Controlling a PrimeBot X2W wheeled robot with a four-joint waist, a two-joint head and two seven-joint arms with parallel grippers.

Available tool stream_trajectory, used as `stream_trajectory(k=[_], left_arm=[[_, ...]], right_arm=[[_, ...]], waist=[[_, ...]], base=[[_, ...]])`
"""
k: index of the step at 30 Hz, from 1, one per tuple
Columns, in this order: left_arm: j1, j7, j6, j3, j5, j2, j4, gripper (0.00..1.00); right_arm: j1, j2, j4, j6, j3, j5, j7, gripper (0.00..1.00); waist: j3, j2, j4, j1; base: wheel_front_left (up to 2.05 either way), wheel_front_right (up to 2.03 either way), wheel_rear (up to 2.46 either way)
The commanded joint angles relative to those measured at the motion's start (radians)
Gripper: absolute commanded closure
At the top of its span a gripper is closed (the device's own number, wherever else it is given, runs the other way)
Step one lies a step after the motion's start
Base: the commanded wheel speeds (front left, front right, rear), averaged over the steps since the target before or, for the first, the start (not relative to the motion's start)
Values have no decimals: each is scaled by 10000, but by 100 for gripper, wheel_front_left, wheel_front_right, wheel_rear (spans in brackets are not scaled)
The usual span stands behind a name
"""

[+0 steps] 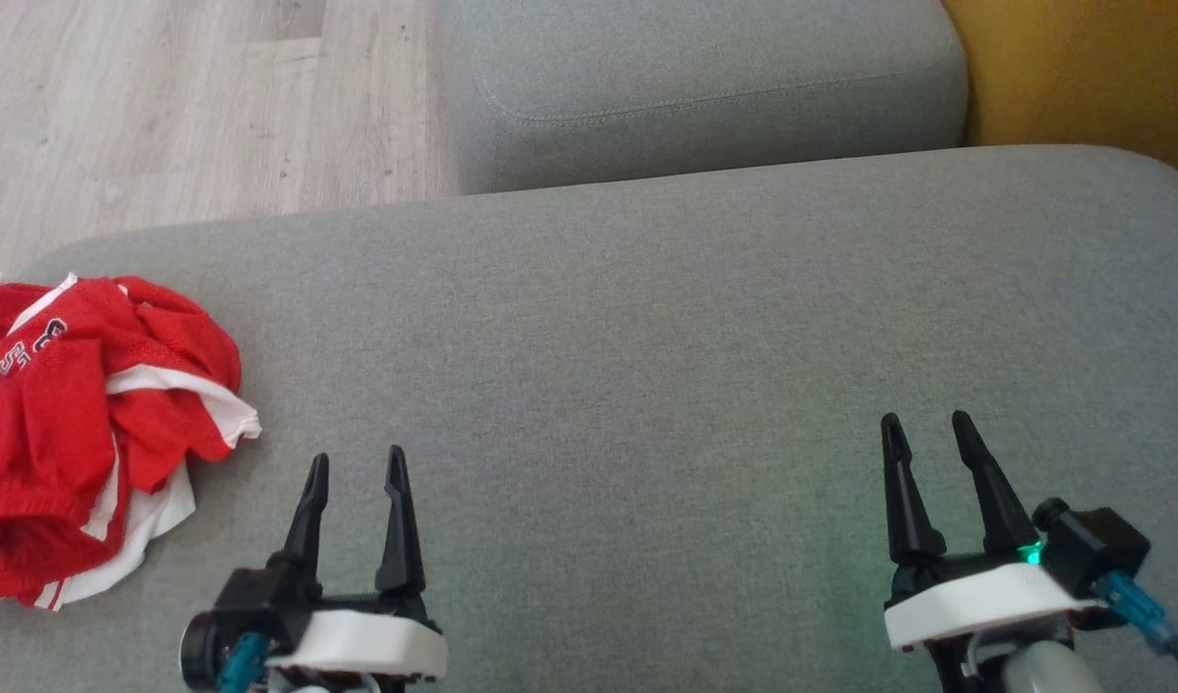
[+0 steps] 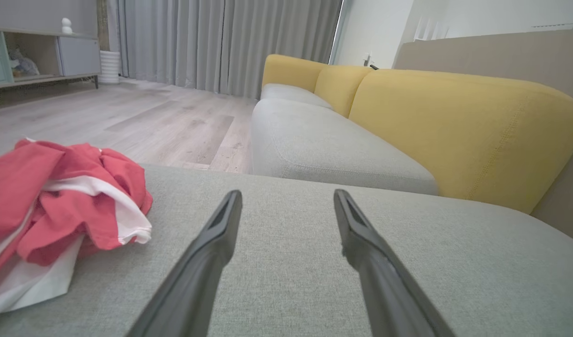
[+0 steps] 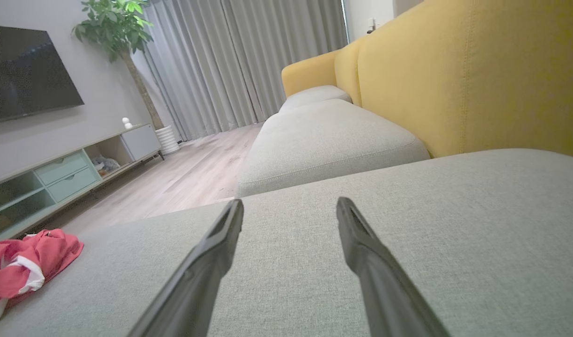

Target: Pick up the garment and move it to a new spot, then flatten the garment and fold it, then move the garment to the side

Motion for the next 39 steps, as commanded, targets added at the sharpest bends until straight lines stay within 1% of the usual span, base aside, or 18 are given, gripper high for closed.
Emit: stream_trajectory(k=[1, 7, 15, 22, 33, 39], left_arm=[[-405, -182, 62, 179, 362, 71, -280, 0], [-393, -359, 87, 36, 1071, 75, -101, 0], [-398, -575, 235, -109, 1975, 79, 10, 0], [-478, -575, 263, -53, 1841, 79, 355, 0], [-574, -575, 252, -71, 1780, 79, 526, 0], [-657, -575, 330, -80, 1795, 79, 520, 0]], right_arm=[[-93, -94, -388, 62, 266, -356, -170, 0], [-27, -99, -291, 71, 330, -1003, -345, 0], [8, -106, -163, 81, 429, -1889, -559, 0], [-46, -106, 21, 81, 354, -1956, -559, 0], [-78, -106, 119, 81, 374, -1928, -559, 0], [-72, -106, 44, 81, 315, -1892, -559, 0]], waist=[[-5, 0, 6, 0], [-44, 0, 13, 0], [-69, 0, -9, 0], [-37, 0, -22, 0], [7, 0, 31, 0], [130, 0, 327, 0]], base=[[0, 0, 0], [0, 0, 0], [0, 0, 0], [0, 0, 0], [0, 0, 0], [0, 0, 0]])
